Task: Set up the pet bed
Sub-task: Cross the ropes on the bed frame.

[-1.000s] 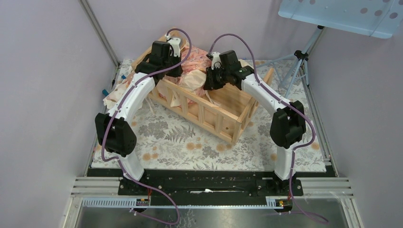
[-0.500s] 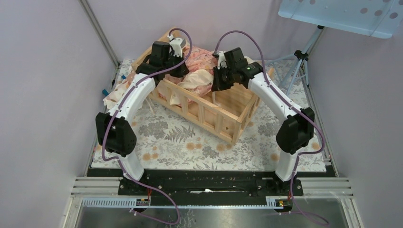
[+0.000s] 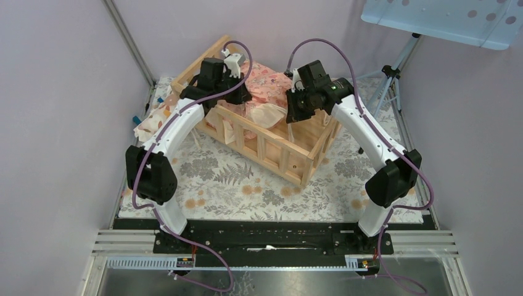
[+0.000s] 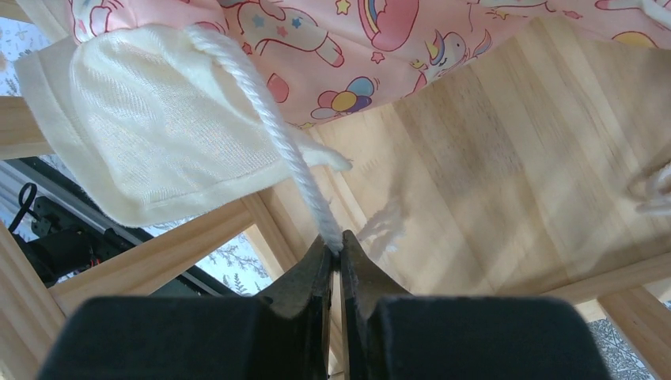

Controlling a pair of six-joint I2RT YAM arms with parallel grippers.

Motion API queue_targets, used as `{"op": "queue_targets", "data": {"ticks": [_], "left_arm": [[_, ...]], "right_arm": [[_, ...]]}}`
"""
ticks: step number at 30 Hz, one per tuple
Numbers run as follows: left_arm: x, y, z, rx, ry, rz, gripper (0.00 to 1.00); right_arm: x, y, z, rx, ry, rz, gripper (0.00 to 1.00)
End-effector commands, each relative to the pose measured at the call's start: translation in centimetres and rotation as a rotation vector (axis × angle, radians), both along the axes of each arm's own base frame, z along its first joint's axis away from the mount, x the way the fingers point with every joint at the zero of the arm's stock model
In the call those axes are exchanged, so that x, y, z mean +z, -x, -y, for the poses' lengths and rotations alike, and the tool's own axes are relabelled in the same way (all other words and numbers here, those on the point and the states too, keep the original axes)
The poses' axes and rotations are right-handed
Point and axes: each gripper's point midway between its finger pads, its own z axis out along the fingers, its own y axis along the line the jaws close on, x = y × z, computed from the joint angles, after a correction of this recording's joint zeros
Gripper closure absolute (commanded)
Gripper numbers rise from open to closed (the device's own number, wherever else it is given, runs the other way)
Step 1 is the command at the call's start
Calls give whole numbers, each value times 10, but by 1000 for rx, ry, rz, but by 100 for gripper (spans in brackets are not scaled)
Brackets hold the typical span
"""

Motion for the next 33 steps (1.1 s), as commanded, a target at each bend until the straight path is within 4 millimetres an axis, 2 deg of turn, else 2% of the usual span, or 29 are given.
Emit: {"op": "queue_targets", "data": {"ticks": [1,5,7,9,15,18,23,26,28,33], "left_arm": [[40,-3,6,-24,70,98,100],[43,1,9,-53,76,102,100],[46,6,9,-69,81,113,95],[53,10,11,-86,96,126,89],[78,27,19,-142,169,165,58],[91,35,18,-144,196,192,50],[113,52,20,-169,263,229,46],[124,73,26,-235,325,237,47],[124,87,33,-297,365,230,48],[126,127,58,-447,406,238,60]], "right_arm": [[25,5,-2,22,-52,42,95],[36,3,0,6,-55,52,97],[41,7,-1,15,-79,49,98],[48,11,-3,18,-106,45,99],[76,29,-8,54,-218,54,100],[79,36,-6,61,-238,49,100],[75,44,-4,71,-280,27,100],[78,44,-5,78,-331,32,100],[82,44,-7,78,-373,43,99],[91,29,-9,-2,-472,67,98]]}}
